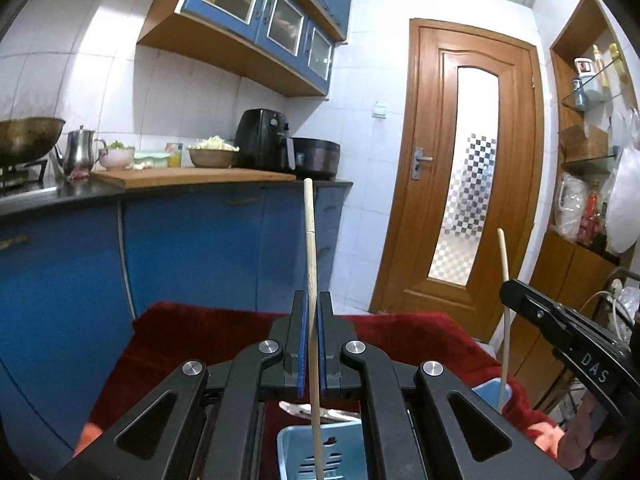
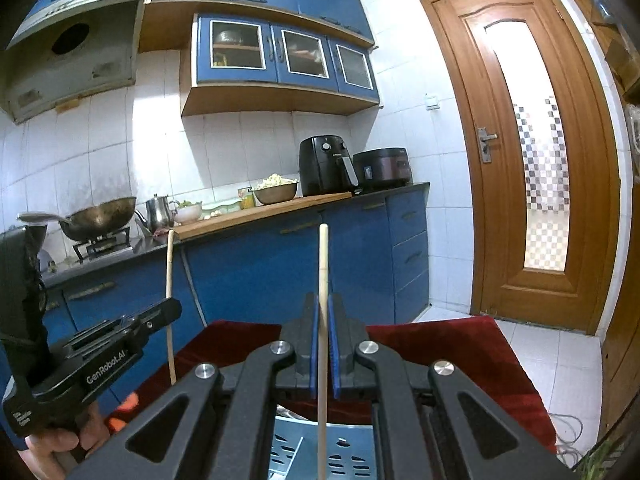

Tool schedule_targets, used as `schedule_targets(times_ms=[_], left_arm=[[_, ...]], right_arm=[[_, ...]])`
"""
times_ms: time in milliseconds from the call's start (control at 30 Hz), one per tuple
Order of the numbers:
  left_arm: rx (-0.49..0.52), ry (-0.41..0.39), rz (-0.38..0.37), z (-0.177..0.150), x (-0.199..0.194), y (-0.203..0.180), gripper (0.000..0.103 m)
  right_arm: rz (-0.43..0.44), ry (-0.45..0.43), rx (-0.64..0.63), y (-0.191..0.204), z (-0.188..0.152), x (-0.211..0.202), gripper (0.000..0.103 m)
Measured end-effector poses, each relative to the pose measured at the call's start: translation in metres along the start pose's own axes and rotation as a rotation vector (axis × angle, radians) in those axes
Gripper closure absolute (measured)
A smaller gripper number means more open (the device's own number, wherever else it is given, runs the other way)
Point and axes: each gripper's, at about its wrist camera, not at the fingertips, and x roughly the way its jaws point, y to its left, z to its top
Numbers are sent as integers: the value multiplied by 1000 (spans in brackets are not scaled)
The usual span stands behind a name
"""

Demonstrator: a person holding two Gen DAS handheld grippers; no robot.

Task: Organize utensils
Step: 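Lower both chopsticks into the blue Box holder and open both tools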

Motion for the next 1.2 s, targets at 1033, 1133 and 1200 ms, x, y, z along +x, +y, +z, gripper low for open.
schedule_targets(times_ms=[1033, 1133, 1200], left_arm=[[-42, 109, -53, -34, -16, 10, 83], [-43, 116, -59, -32, -27, 10, 83], [-41, 117, -61, -31, -33, 9, 83]], right_arm=[[33, 132, -32, 12, -23, -11, 79], [21, 132, -35, 16, -21, -22, 79], [16, 136, -30, 17, -20, -31, 79]])
